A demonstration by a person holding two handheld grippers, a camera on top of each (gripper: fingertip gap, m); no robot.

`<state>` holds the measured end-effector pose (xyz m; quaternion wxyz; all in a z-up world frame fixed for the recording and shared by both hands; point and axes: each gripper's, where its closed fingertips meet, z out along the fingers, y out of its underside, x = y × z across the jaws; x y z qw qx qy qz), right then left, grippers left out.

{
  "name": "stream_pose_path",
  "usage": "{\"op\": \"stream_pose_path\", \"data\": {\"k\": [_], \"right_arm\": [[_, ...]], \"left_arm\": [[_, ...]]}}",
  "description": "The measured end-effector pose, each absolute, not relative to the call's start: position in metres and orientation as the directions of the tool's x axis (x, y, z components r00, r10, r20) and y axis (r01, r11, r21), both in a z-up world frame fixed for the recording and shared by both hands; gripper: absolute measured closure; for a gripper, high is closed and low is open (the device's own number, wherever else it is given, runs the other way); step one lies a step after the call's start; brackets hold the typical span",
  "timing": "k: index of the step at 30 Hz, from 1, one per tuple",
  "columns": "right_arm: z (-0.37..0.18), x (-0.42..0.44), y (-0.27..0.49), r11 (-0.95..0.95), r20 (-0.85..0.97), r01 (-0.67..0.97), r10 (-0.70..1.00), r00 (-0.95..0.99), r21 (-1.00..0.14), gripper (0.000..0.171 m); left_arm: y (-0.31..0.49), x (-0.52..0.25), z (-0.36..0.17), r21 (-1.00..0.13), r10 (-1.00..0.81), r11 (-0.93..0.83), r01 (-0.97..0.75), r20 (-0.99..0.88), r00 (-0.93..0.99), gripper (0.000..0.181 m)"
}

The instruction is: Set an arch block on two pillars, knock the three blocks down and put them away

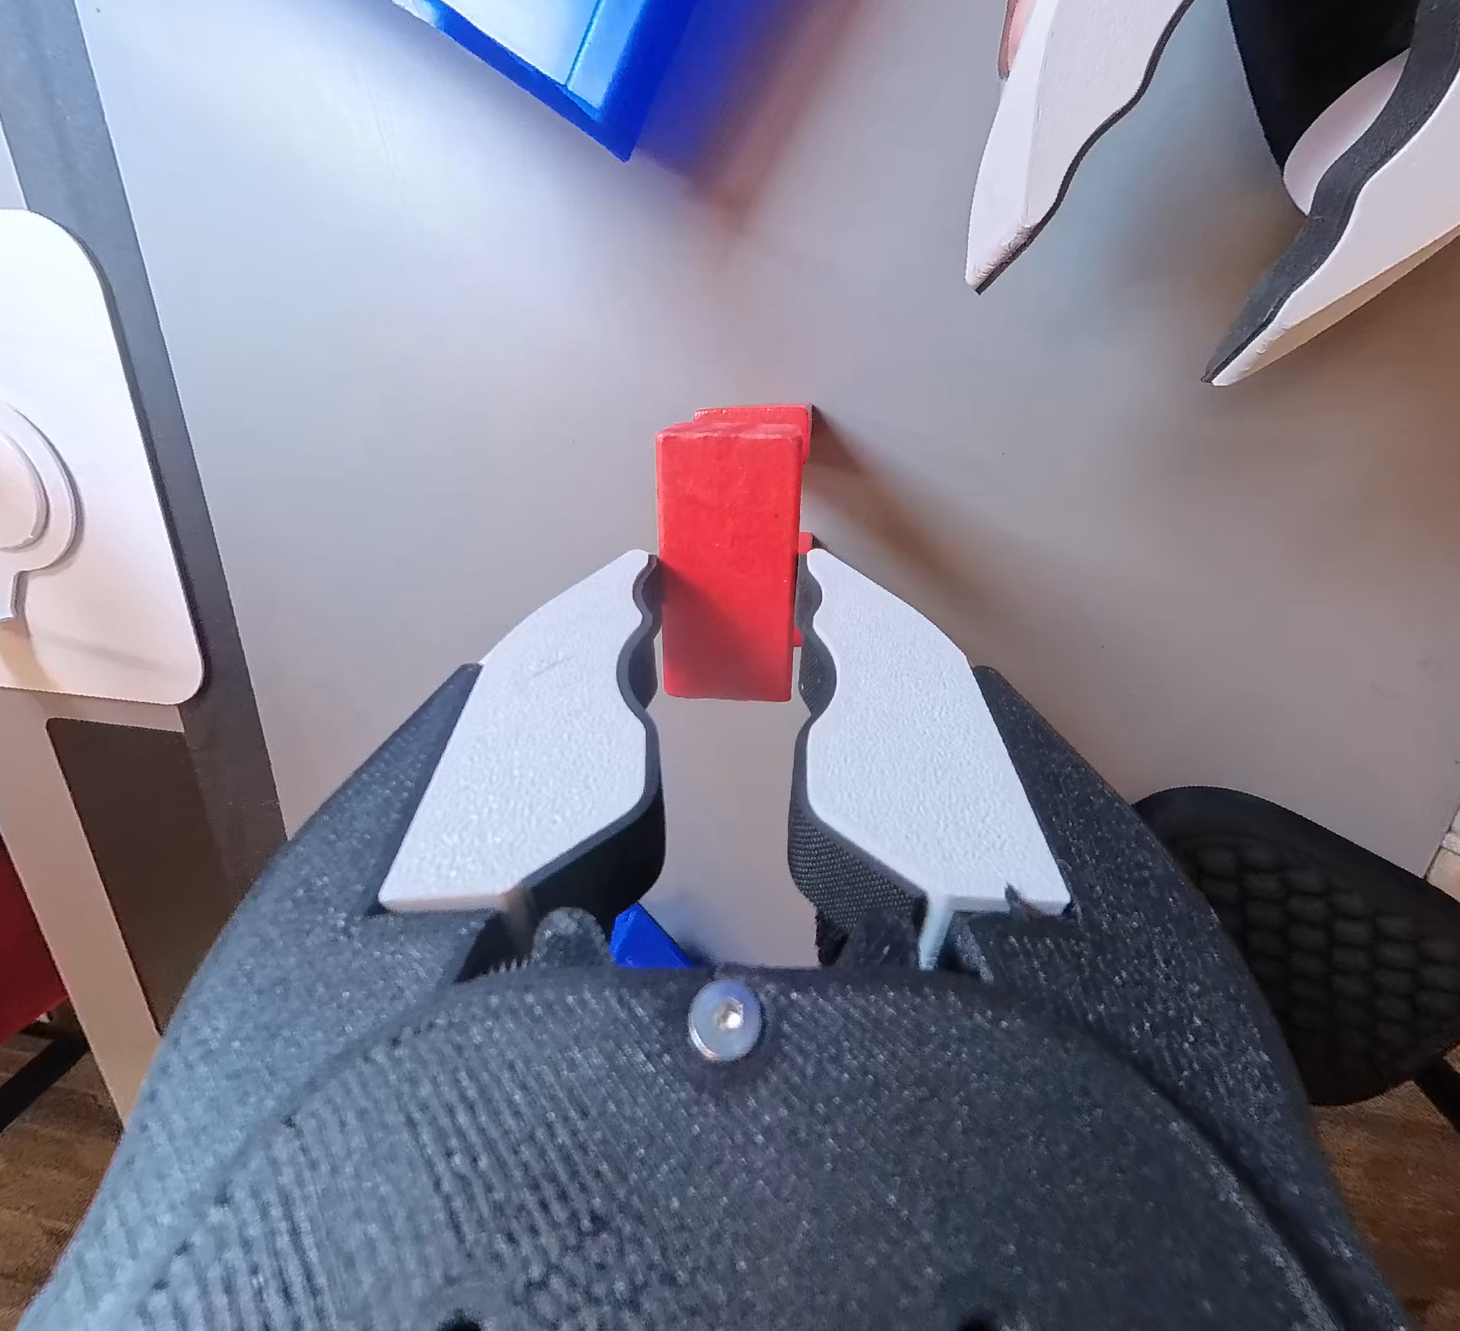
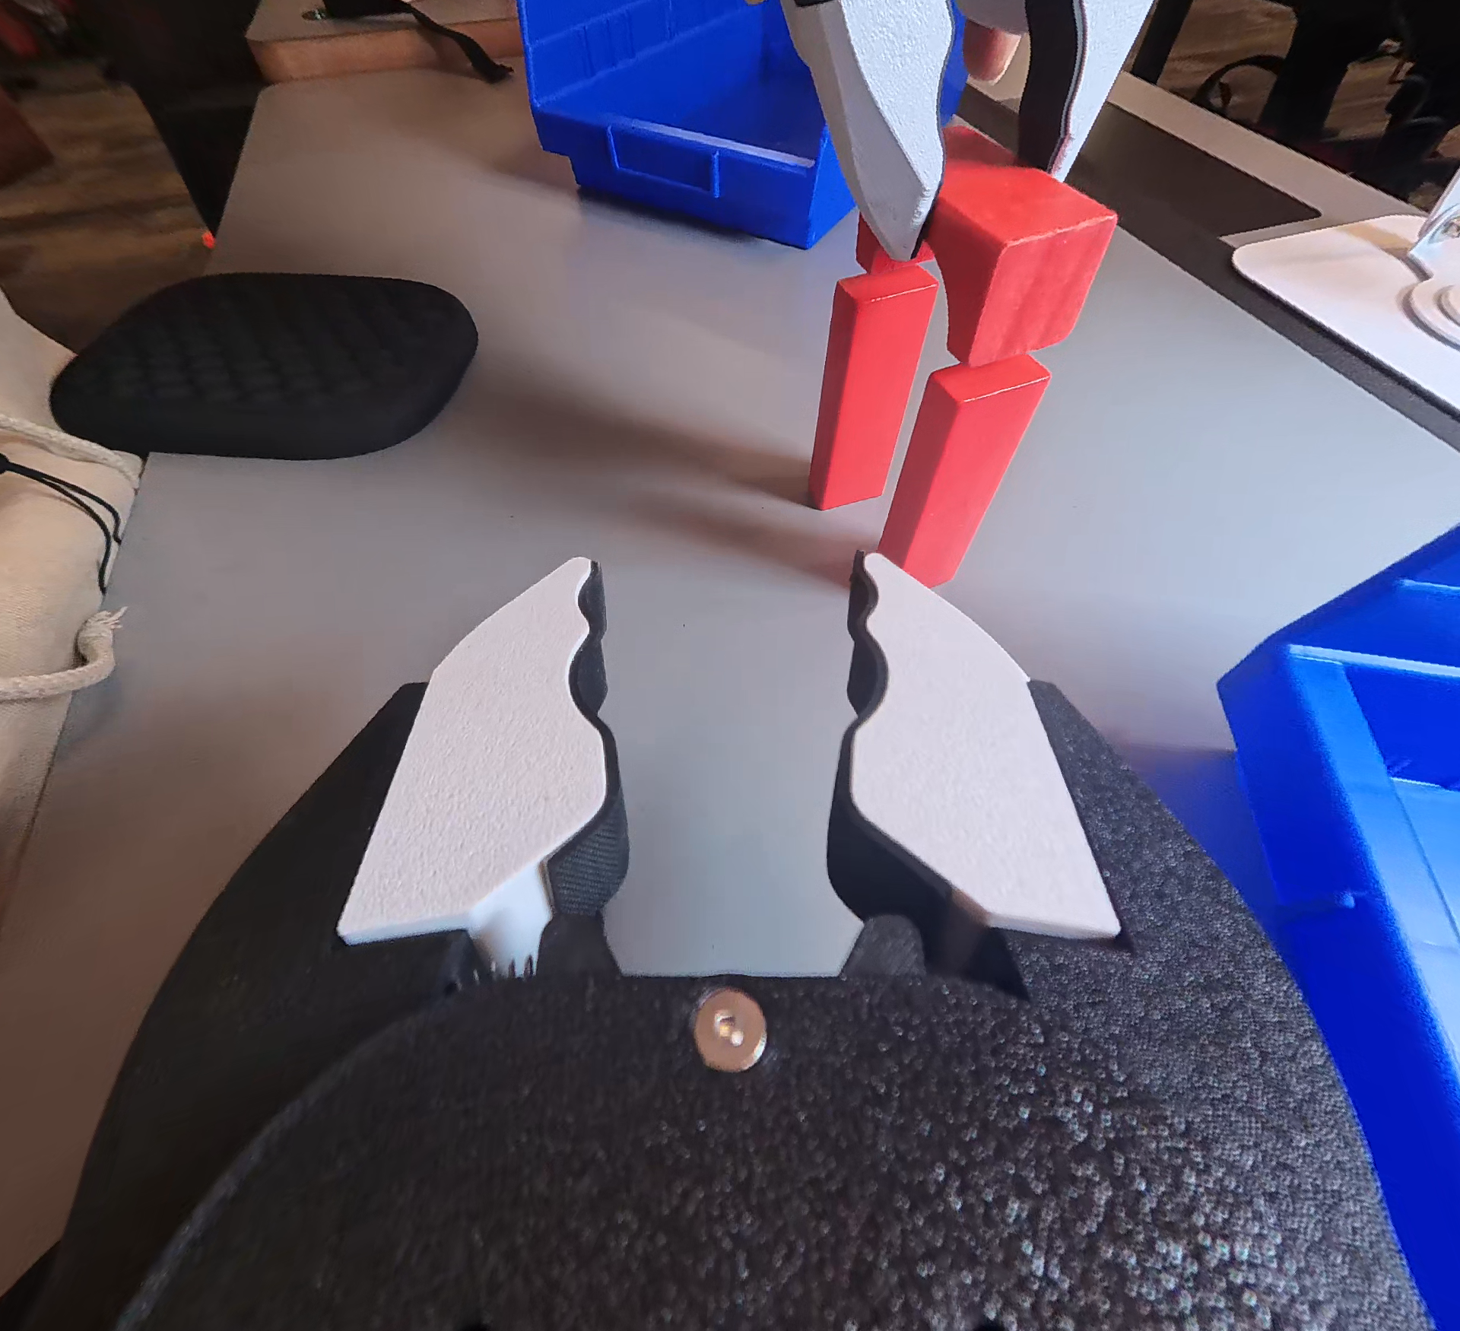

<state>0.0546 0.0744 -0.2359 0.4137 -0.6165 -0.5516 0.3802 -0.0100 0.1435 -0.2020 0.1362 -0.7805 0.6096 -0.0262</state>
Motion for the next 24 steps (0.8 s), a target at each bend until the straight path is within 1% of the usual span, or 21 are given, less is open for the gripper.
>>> {"op": "stream_pose_path", "data": {"k": [24], "right_arm": [[-0.2417, 0.0531, 0.0716, -0.042, -0.008, 0.383, 0.996, 0.089, -0.923, 0.113]], "left_arm": [[0.1418, -0.0117, -0.2080, -0.225, -0.957, -0.246, -0.943, -0.095, 0.273, 0.149]]}}
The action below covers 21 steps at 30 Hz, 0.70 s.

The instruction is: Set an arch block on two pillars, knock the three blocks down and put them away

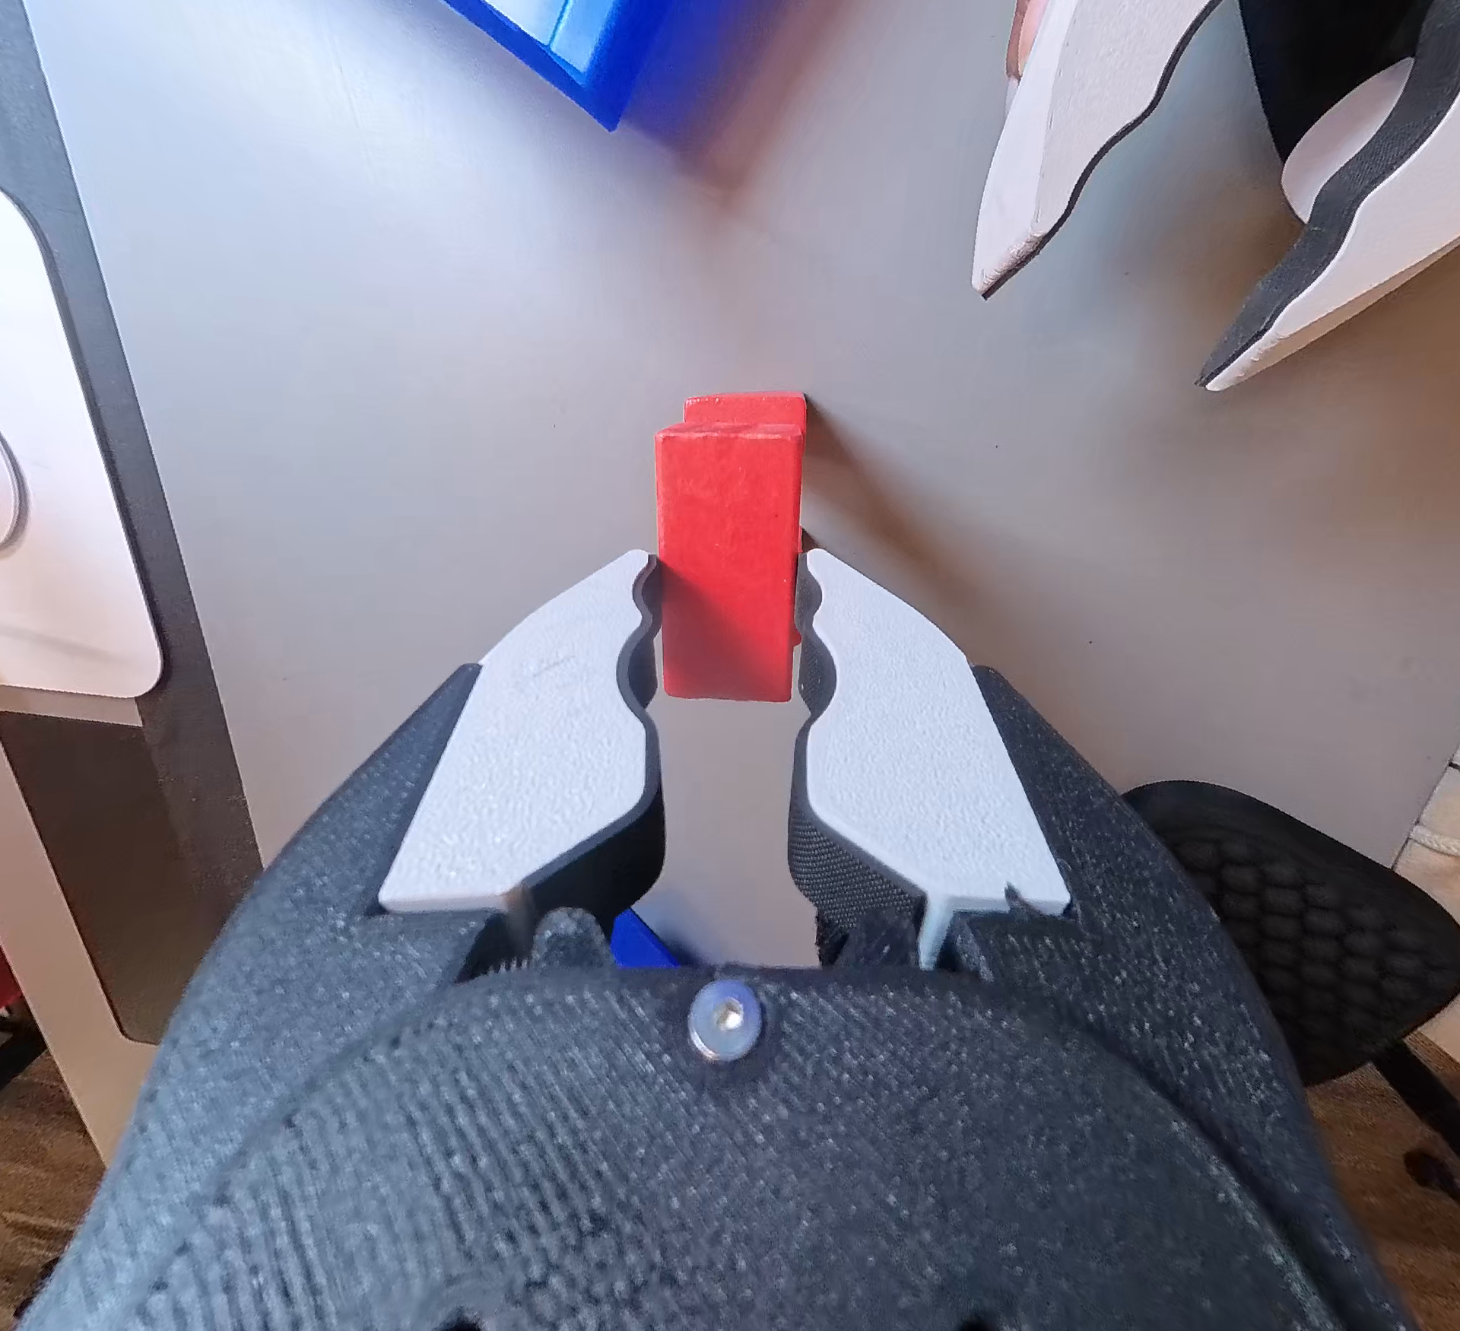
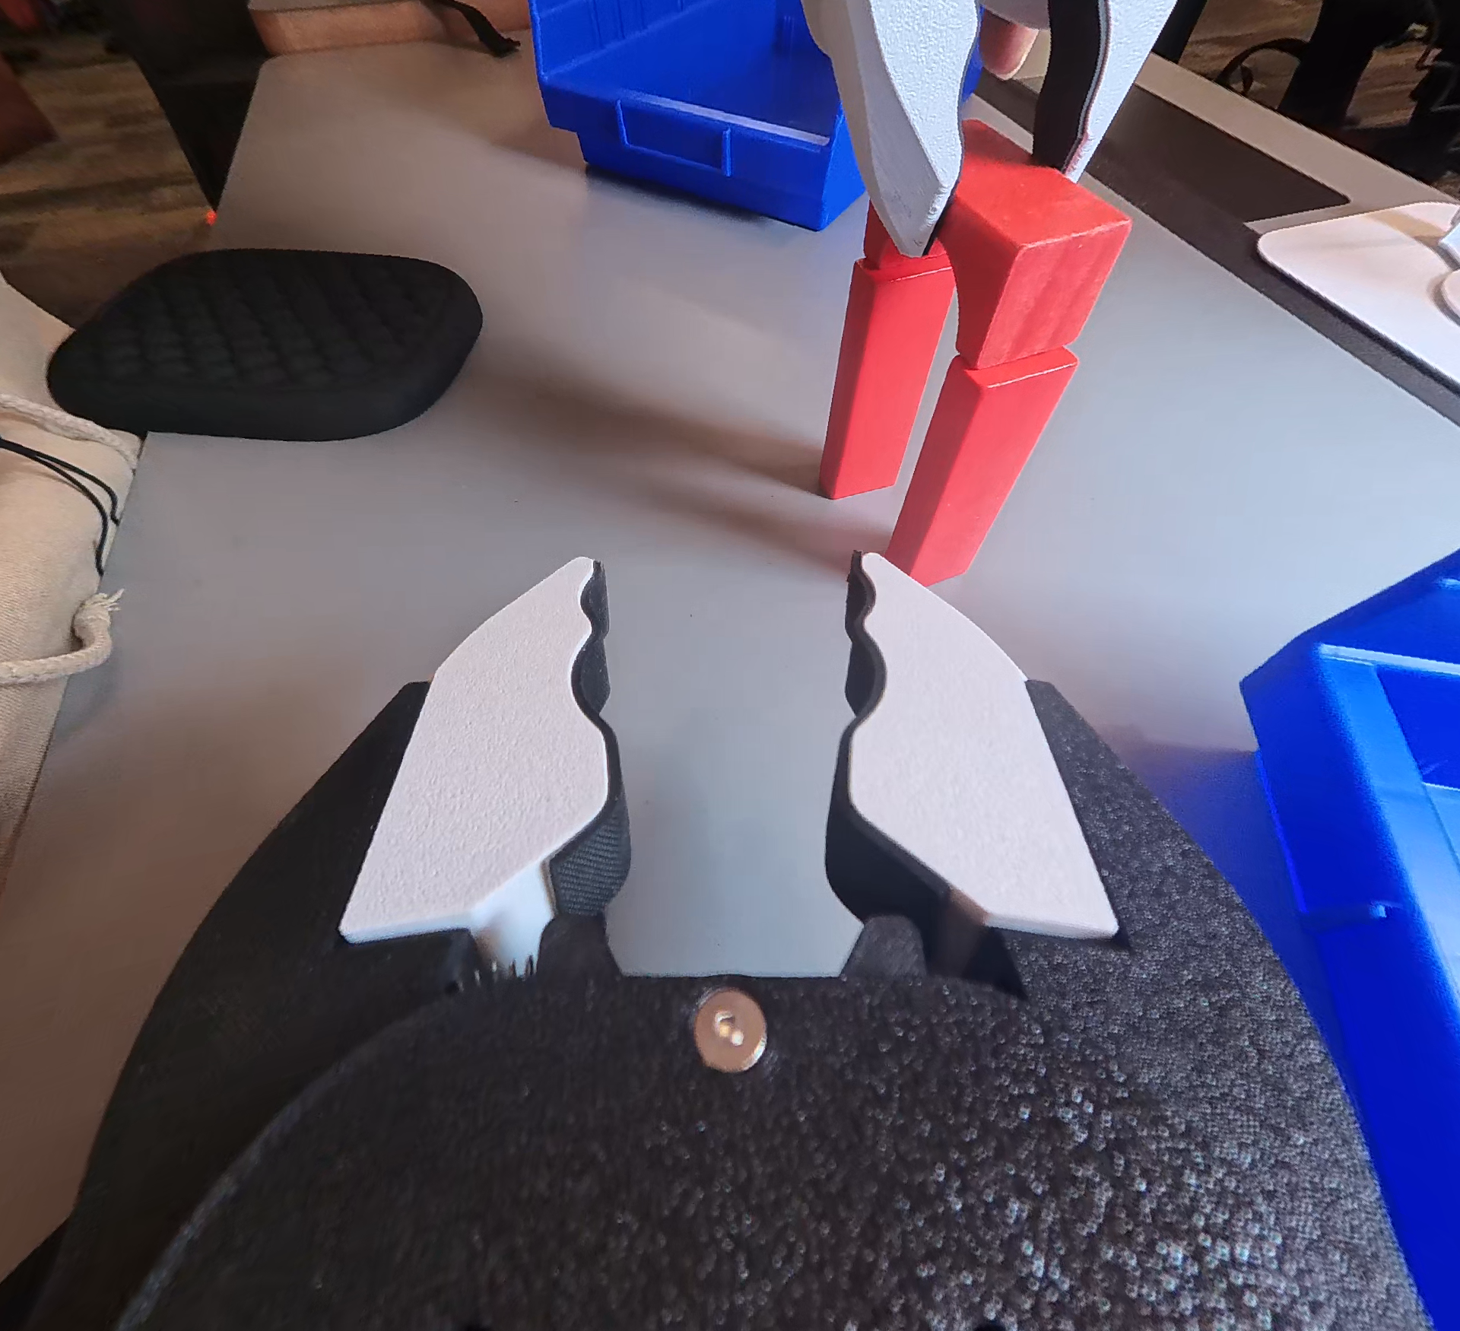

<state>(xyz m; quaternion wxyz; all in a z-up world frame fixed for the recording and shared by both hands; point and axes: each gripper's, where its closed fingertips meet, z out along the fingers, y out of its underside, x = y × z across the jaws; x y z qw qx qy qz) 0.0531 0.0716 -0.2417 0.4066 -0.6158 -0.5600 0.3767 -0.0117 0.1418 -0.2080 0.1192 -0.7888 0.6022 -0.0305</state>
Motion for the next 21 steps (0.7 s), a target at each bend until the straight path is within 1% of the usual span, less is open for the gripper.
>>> {"op": "stream_pose_path", "data": {"k": [21], "right_arm": [[-0.2448, 0.0521, 0.0699, -0.047, -0.016, 0.391, 0.997, 0.081, -0.919, 0.113]], "left_arm": [[0.1427, -0.0101, -0.2085, -0.222, -0.957, -0.256, -0.941, -0.081, 0.280, 0.149]]}}
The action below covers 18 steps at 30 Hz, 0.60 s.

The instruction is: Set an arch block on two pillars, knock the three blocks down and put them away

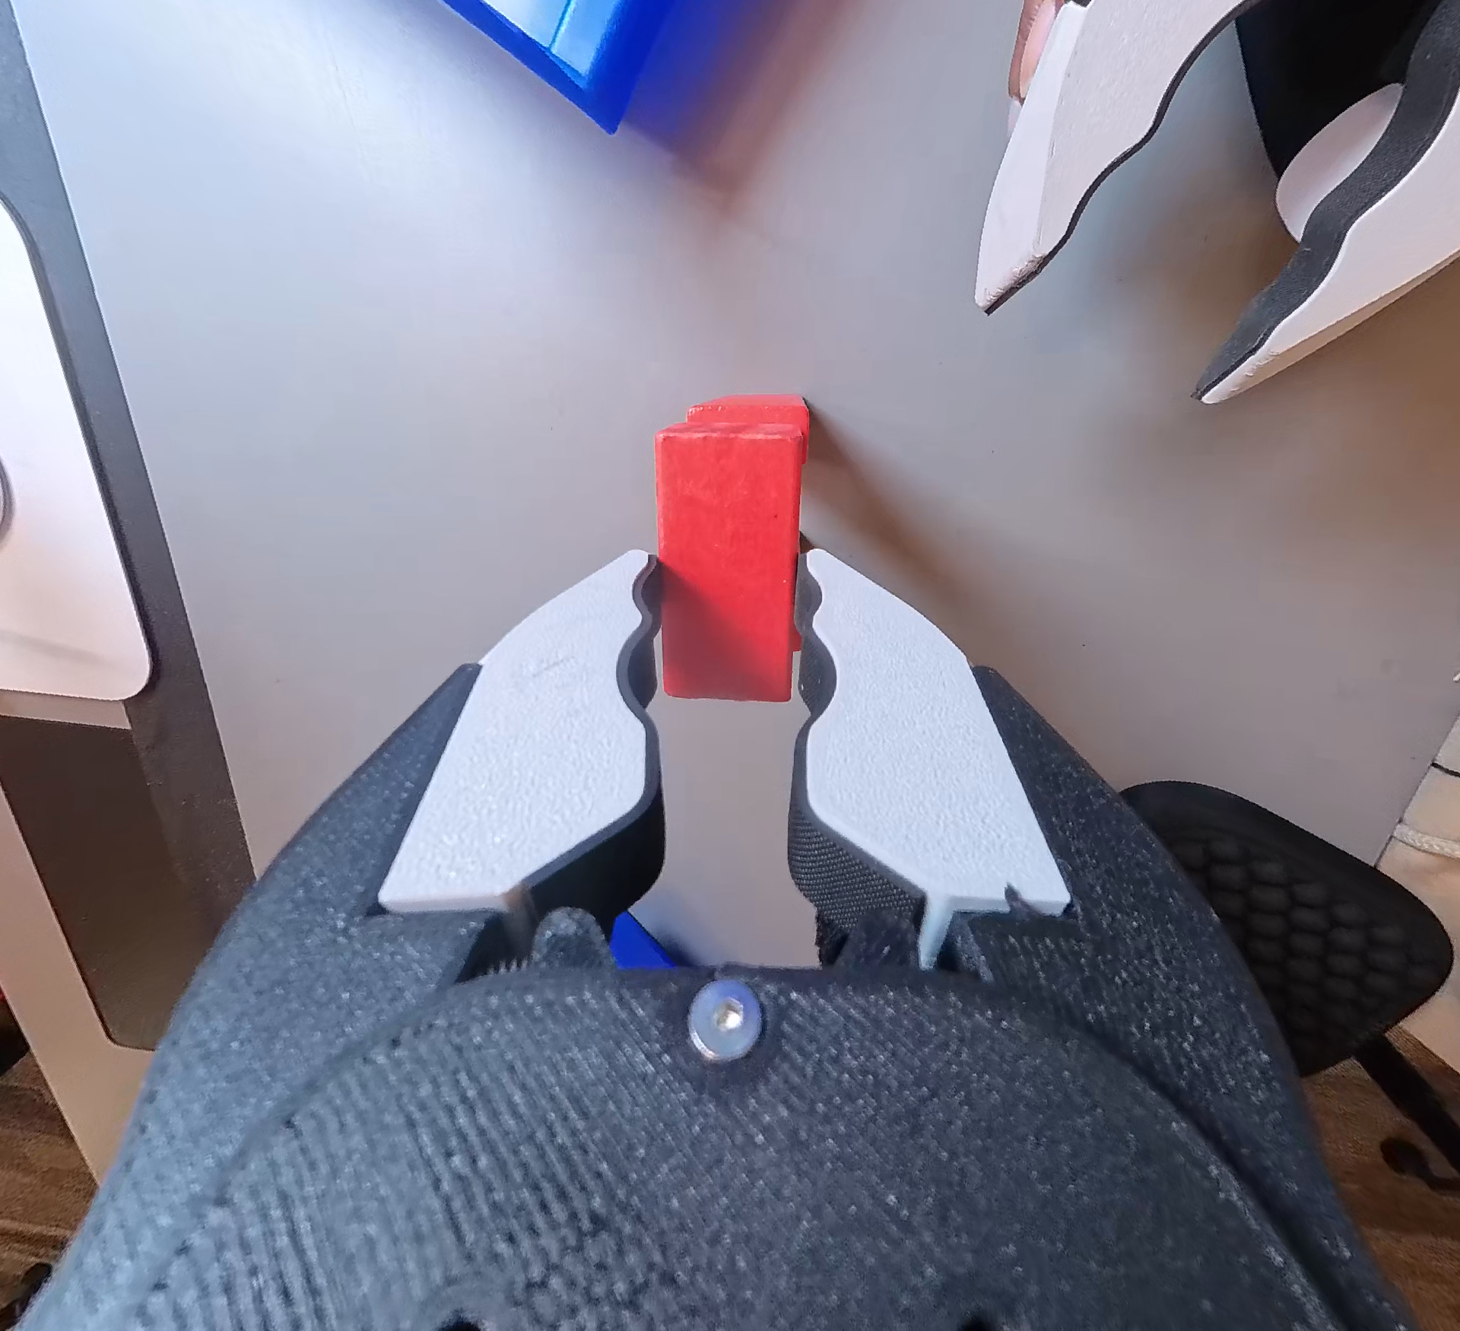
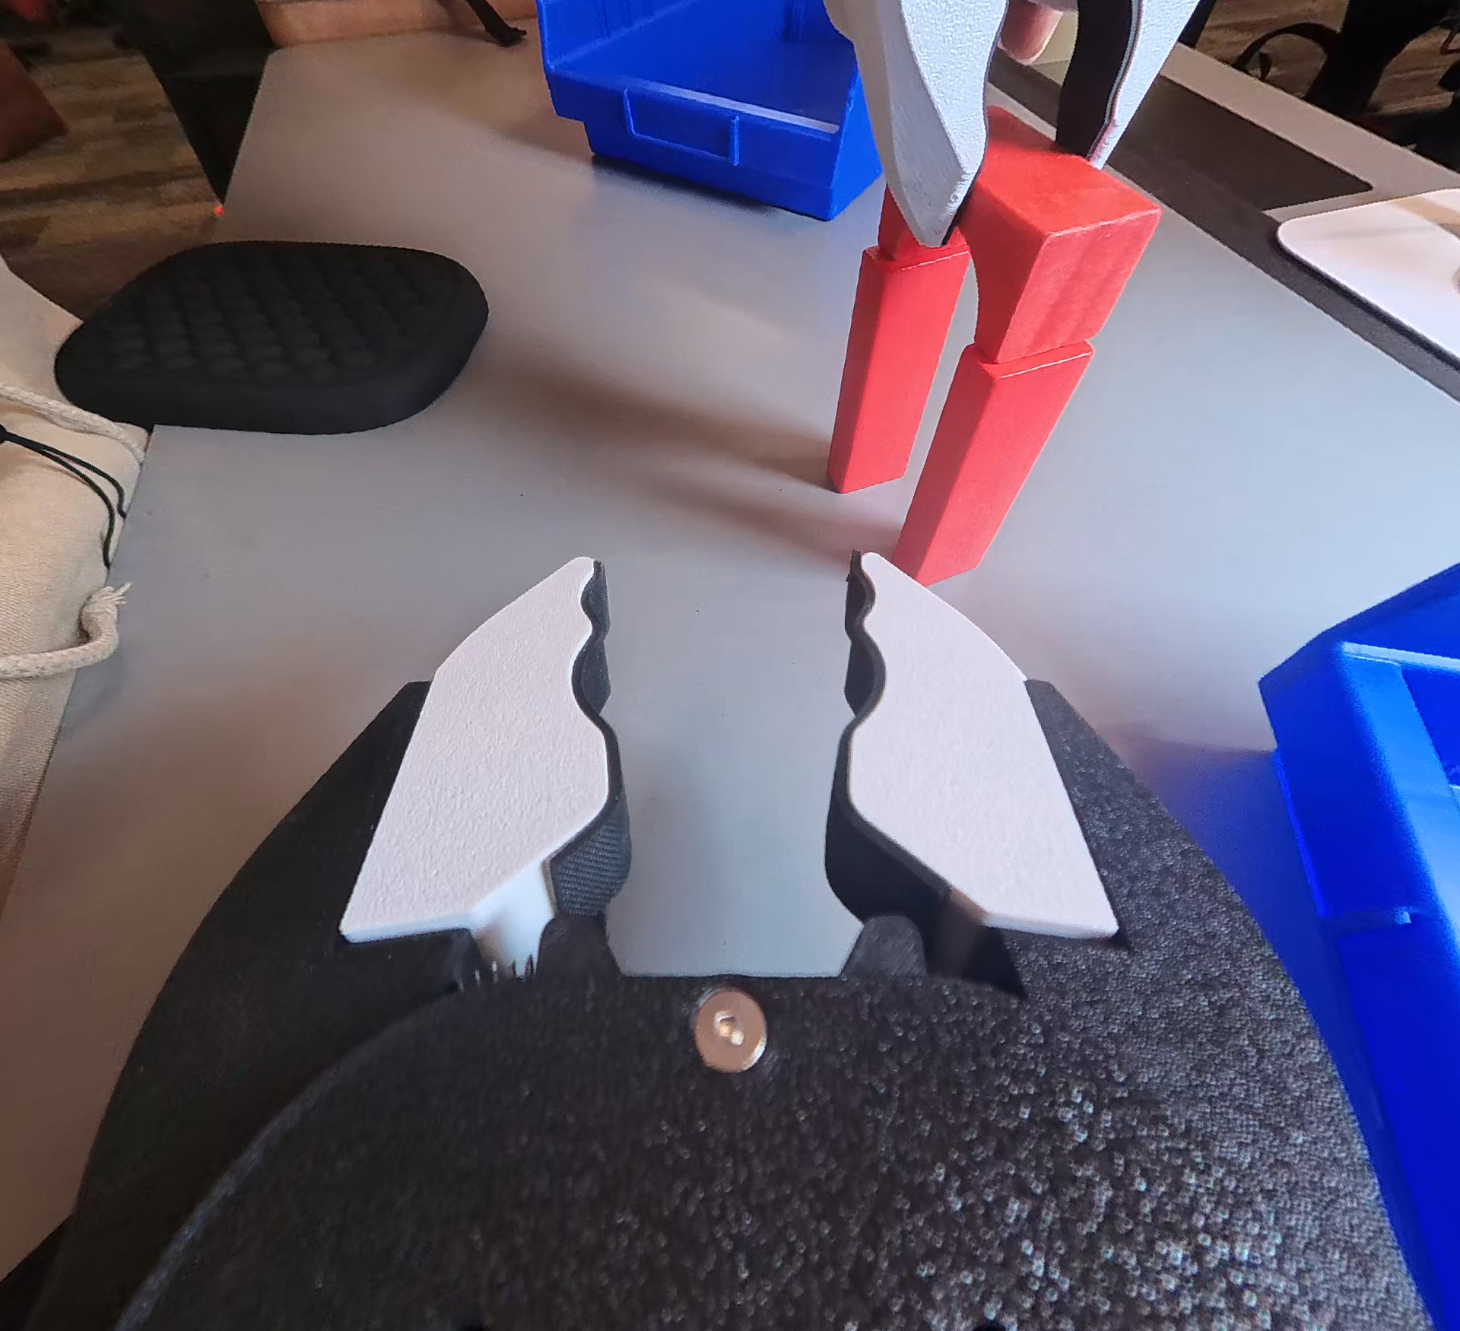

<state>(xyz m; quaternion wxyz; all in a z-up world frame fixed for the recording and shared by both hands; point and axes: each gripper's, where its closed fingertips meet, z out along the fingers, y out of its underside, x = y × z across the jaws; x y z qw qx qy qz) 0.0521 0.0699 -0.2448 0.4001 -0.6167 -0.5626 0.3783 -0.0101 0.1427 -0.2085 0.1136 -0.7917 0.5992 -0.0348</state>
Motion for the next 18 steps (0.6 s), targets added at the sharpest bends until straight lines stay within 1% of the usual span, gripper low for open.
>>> {"op": "stream_pose_path", "data": {"k": [8, 12, 18], "right_arm": [[-0.2454, 0.0519, 0.0695, -0.048, -0.018, 0.393, 0.997, 0.079, -0.918, 0.113], [-0.2454, 0.0520, 0.0696, -0.049, -0.020, 0.392, 0.997, 0.079, -0.919, 0.113], [-0.2456, 0.0521, 0.0696, -0.051, -0.022, 0.392, 0.997, 0.079, -0.919, 0.113]], "left_arm": [[0.1421, -0.0093, -0.2085, -0.227, -0.958, -0.250, -0.941, -0.081, 0.274, 0.148], [0.1427, -0.0086, -0.2080, -0.233, -0.958, -0.249, -0.940, -0.082, 0.274, 0.144], [0.1430, -0.0076, -0.2054, -0.243, -0.959, -0.243, -0.939, -0.086, 0.270, 0.143]]}}
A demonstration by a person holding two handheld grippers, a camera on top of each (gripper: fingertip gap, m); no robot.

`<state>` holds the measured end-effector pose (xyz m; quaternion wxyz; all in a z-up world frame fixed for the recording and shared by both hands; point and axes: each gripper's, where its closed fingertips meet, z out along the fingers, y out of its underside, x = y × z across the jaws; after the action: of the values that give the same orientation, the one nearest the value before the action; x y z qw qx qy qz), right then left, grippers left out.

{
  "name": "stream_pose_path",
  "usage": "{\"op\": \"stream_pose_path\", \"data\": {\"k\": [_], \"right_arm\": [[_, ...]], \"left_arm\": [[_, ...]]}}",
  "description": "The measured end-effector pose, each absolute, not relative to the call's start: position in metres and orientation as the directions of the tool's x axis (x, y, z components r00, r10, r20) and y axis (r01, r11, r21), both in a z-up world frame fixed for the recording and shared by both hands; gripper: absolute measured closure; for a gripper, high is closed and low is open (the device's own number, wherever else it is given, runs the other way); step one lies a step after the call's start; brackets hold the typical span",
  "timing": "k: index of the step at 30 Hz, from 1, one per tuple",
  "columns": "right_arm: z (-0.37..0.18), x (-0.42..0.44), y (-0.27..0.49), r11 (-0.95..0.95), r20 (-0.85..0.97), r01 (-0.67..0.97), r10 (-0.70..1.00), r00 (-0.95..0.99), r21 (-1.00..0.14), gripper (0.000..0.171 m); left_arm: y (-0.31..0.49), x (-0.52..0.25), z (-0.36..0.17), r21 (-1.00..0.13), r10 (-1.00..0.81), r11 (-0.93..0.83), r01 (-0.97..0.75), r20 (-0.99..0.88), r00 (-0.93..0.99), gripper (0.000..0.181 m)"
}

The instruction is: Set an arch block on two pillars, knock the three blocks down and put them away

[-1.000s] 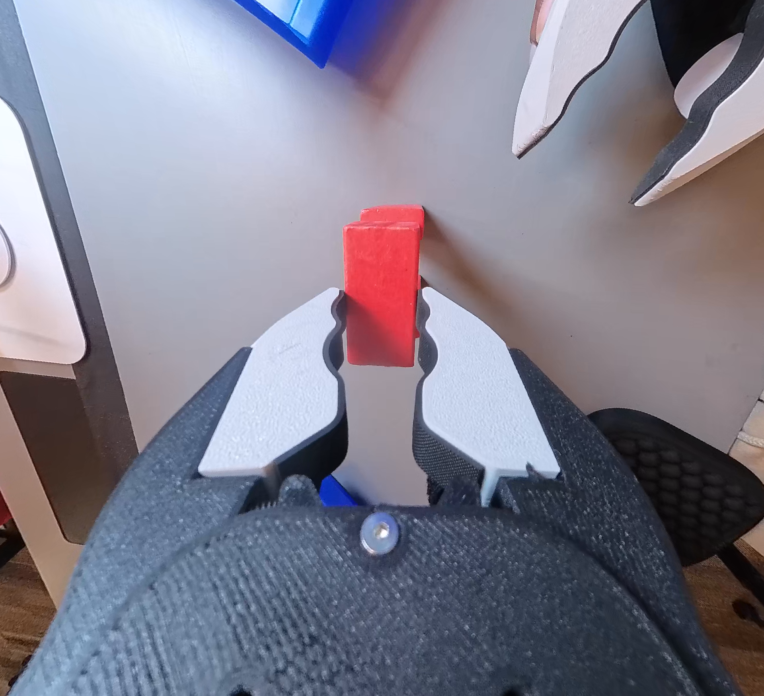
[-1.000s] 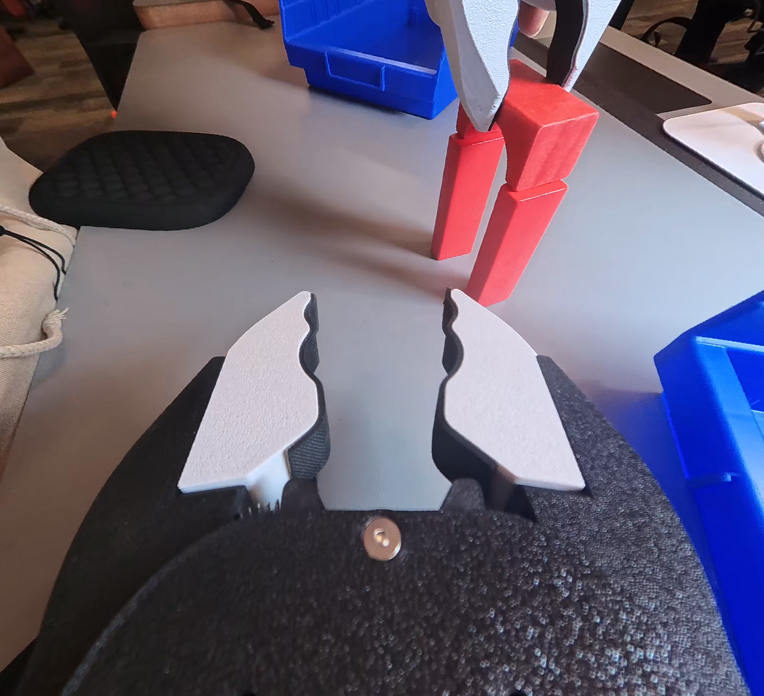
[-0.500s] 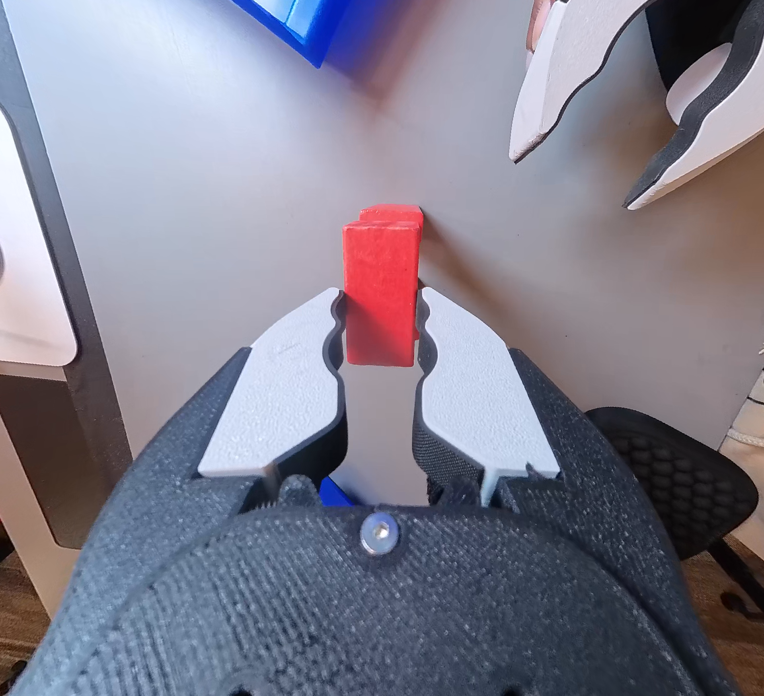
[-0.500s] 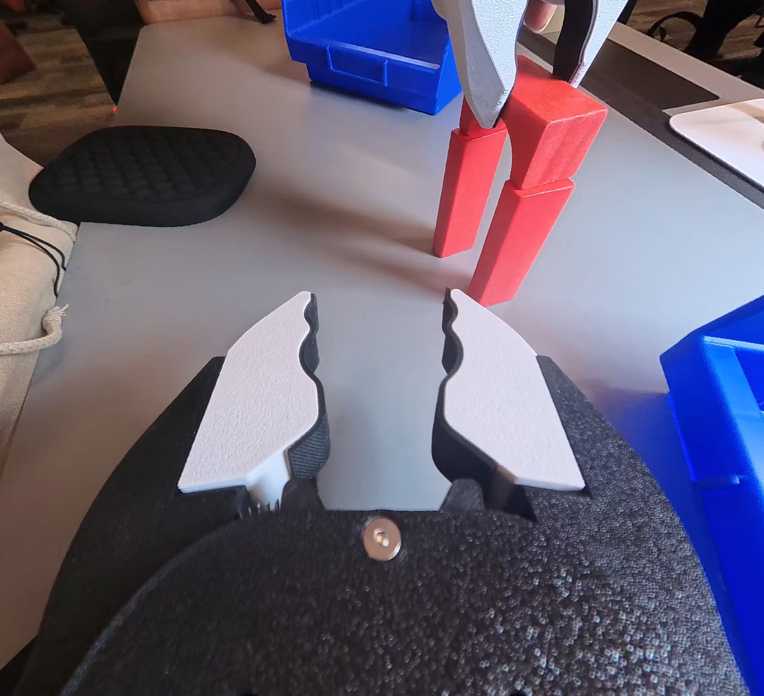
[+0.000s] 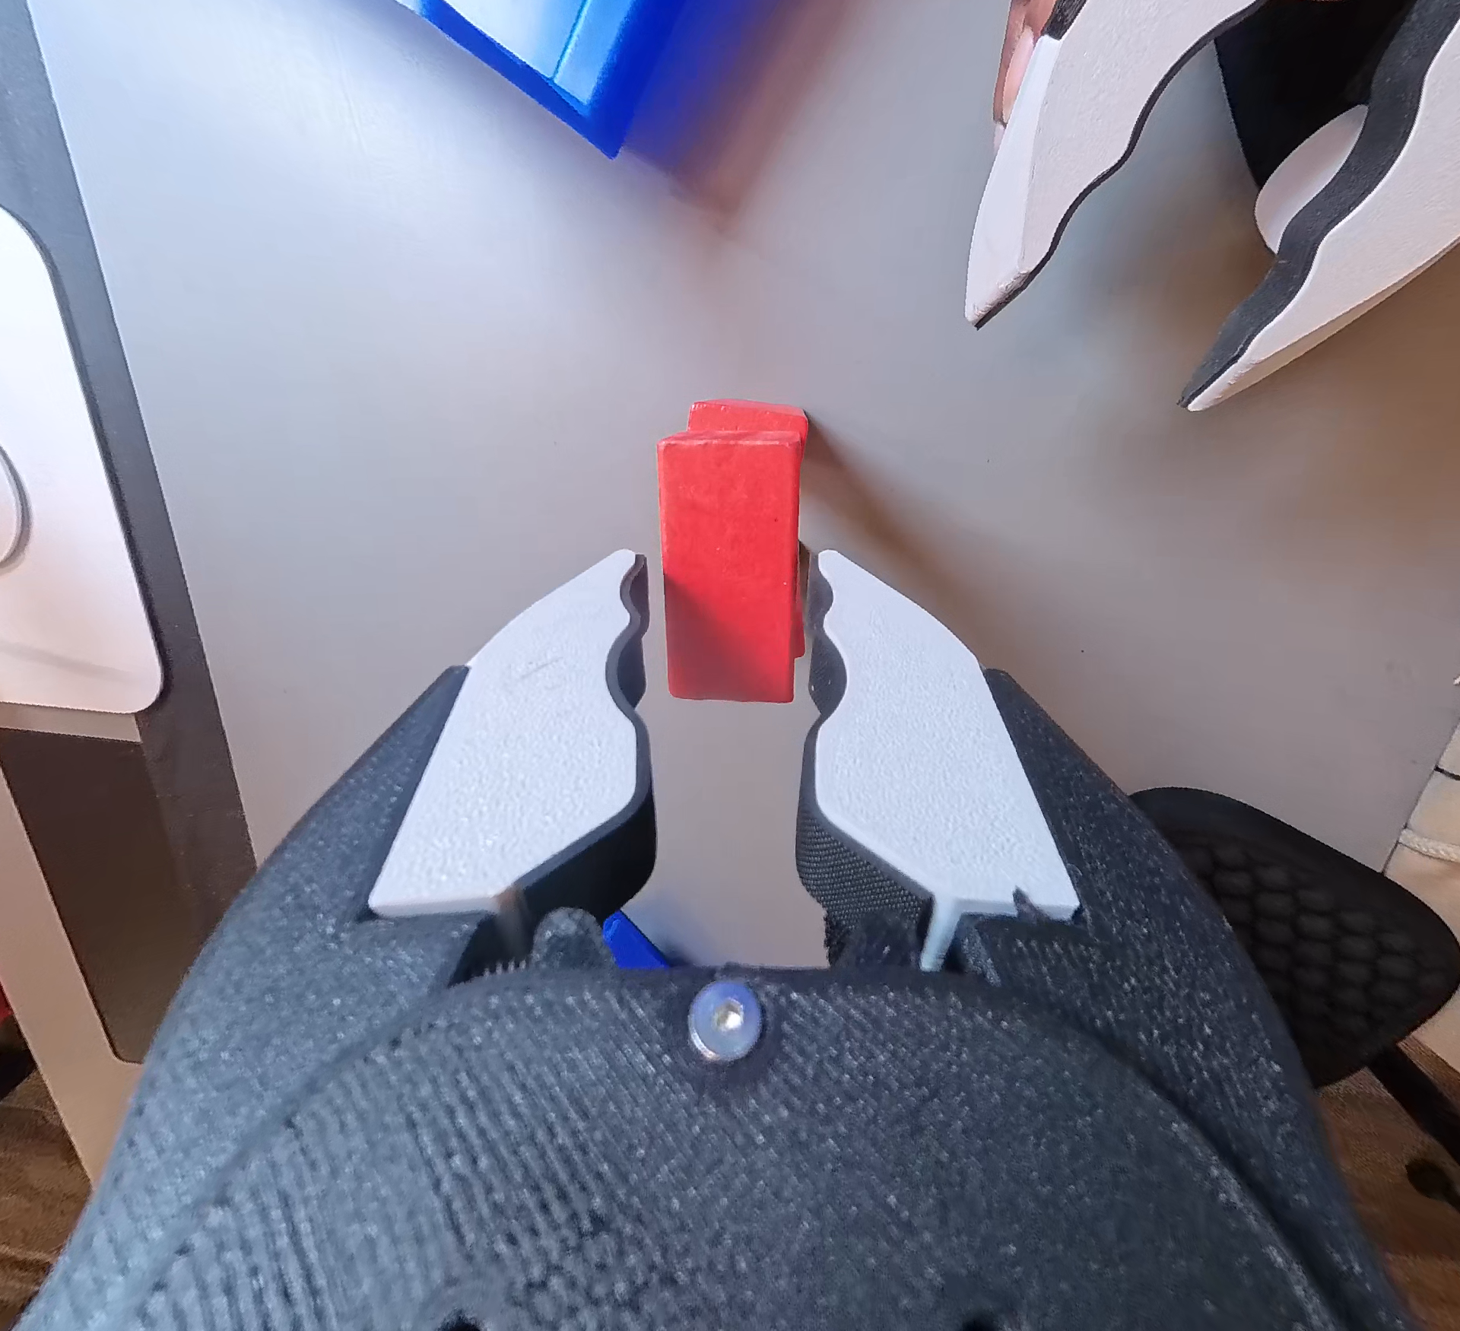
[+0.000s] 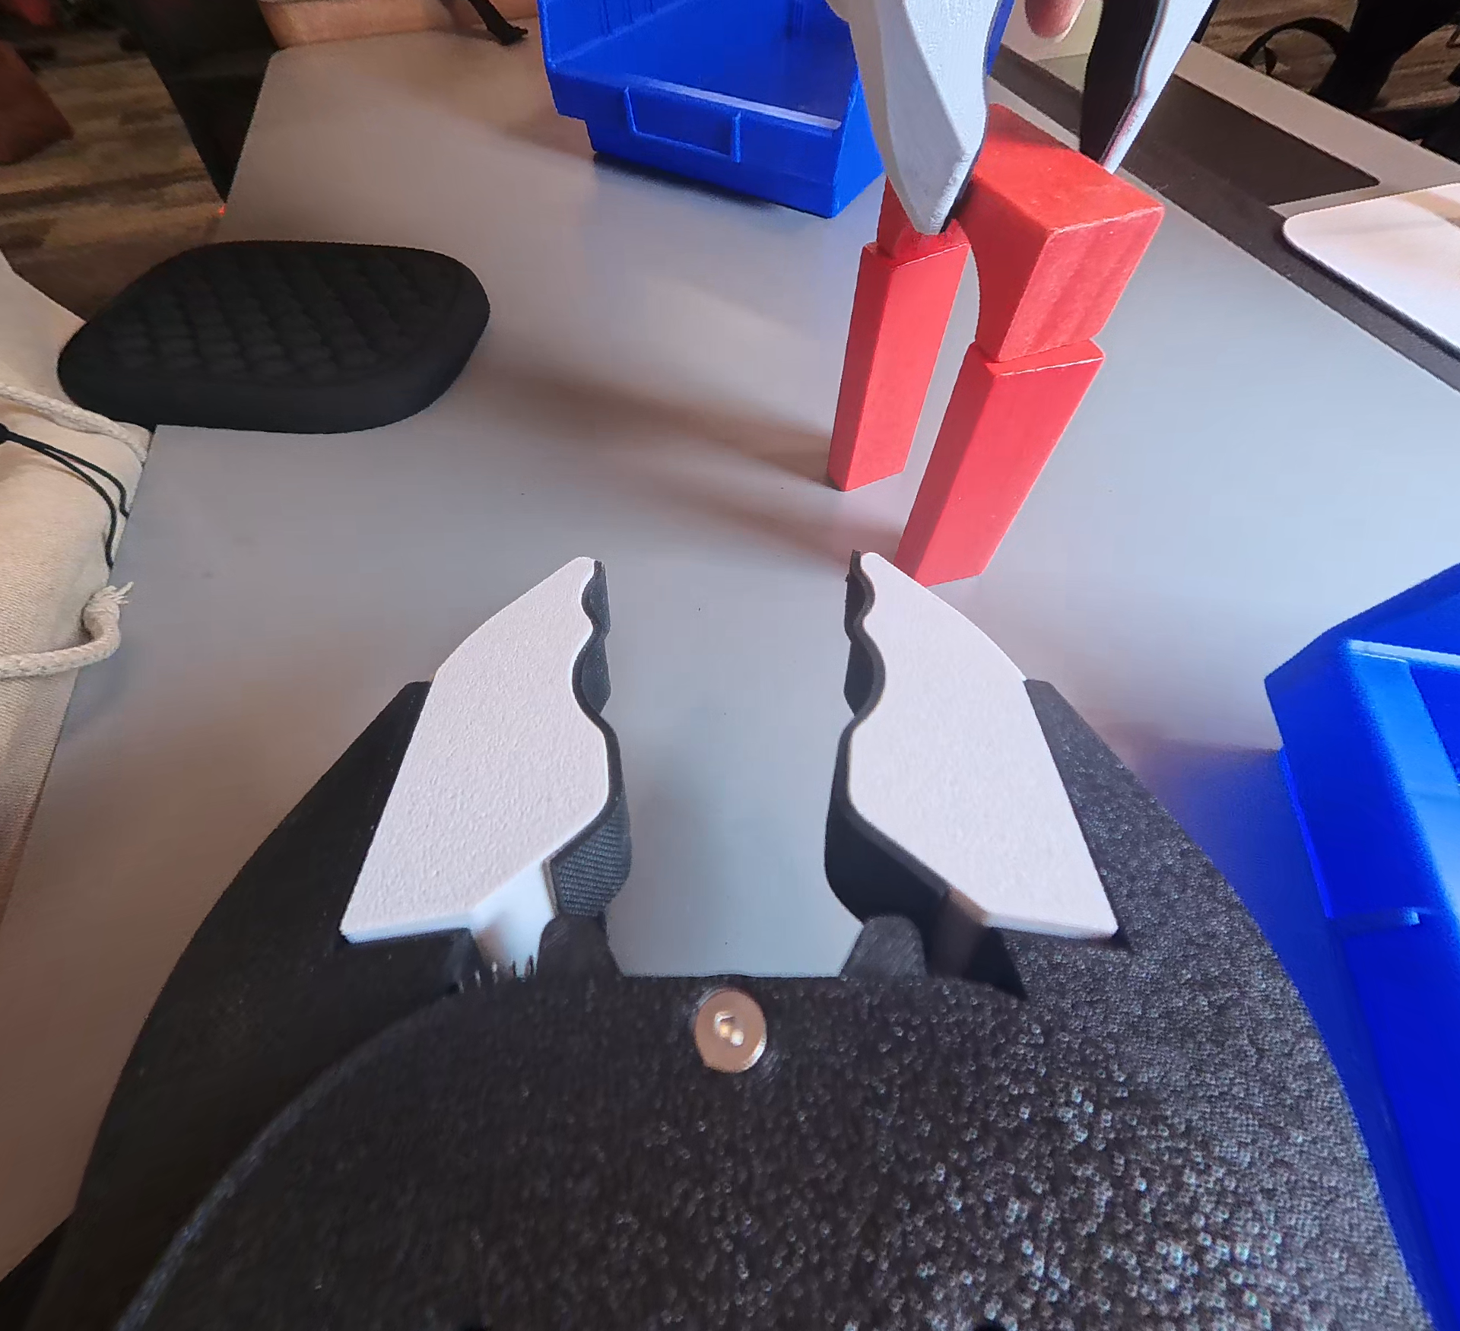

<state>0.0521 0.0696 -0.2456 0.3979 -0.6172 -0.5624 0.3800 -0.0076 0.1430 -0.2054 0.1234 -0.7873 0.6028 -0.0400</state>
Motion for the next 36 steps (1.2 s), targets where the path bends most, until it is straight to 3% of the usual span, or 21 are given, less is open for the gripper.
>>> {"op": "stream_pose_path", "data": {"k": [7, 13, 18, 22, 27, 36], "right_arm": [[-0.245, 0.053, 0.070, -0.051, -0.021, 0.390, 0.997, 0.080, -0.919, 0.113], [-0.245, 0.054, 0.073, -0.058, -0.024, 0.386, 0.995, 0.092, -0.921, 0.113], [-0.249, 0.053, 0.076, -0.067, -0.029, 0.387, 0.994, 0.104, -0.920, 0.114], [-0.252, 0.050, 0.082, -0.071, -0.023, 0.386, 0.992, 0.128, -0.920, 0.114], [-0.249, 0.044, 0.105, -0.052, 0.028, 0.368, 0.977, 0.209, -0.928, 0.115], [-0.256, 0.033, 0.137, -0.034, 0.069, 0.363, 0.961, 0.268, -0.931, 0.116]], "left_arm": [[0.144, -0.005, -0.189, -0.297, -0.957, -0.230, -0.927, -0.101, 0.270, 0.139], [0.139, -0.009, -0.151, -0.512, -0.938, -0.199, -0.836, -0.148, 0.313, 0.135], [0.111, -0.026, -0.128, -0.805, -0.904, -0.202, -0.558, -0.065, 0.422, 0.134], [0.093, -0.051, -0.150, -0.925, -0.860, -0.213, -0.313, 0.025, 0.510, 0.136], [0.104, -0.073, -0.220, -0.935, -0.781, -0.312, -0.169, 0.150, 0.607, 0.136], [0.114, -0.053, -0.269, -0.913, -0.788, -0.265, -0.310, 0.020, 0.615, 0.135]]}}
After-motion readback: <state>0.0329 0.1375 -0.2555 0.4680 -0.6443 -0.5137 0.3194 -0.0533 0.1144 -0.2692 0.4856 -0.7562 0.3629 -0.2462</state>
